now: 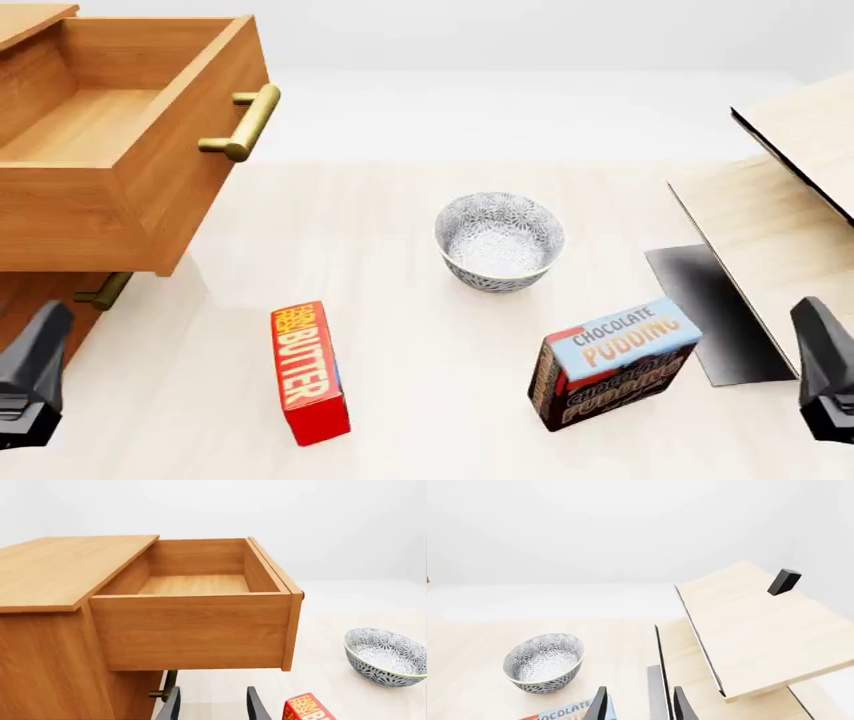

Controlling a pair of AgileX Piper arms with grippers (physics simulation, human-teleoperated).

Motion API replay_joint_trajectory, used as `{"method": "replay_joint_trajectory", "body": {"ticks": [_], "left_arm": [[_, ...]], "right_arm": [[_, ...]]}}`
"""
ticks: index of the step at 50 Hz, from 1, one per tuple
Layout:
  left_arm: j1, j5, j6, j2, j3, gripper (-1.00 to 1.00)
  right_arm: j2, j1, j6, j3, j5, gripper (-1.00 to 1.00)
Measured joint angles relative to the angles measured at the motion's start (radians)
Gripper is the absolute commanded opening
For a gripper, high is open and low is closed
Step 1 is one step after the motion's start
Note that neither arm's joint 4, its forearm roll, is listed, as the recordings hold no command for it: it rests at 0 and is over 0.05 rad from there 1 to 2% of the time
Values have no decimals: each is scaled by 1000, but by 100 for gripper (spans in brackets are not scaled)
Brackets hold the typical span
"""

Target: Close the top drawer of the cabinet.

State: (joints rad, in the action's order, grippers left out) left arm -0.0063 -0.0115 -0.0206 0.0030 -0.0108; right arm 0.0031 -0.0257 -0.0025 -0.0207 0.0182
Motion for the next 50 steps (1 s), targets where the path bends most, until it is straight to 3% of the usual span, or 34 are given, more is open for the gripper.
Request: {"method": "replay_joint_trajectory", "body": {"ticks": [24, 50], "left_arm": [[-14, -8, -15, 1, 9, 100], [-288, -151, -47, -3, -113, 100]], "right_arm": [[9, 24, -2, 16, -23, 100], [3, 25, -3, 16, -18, 100]]}}
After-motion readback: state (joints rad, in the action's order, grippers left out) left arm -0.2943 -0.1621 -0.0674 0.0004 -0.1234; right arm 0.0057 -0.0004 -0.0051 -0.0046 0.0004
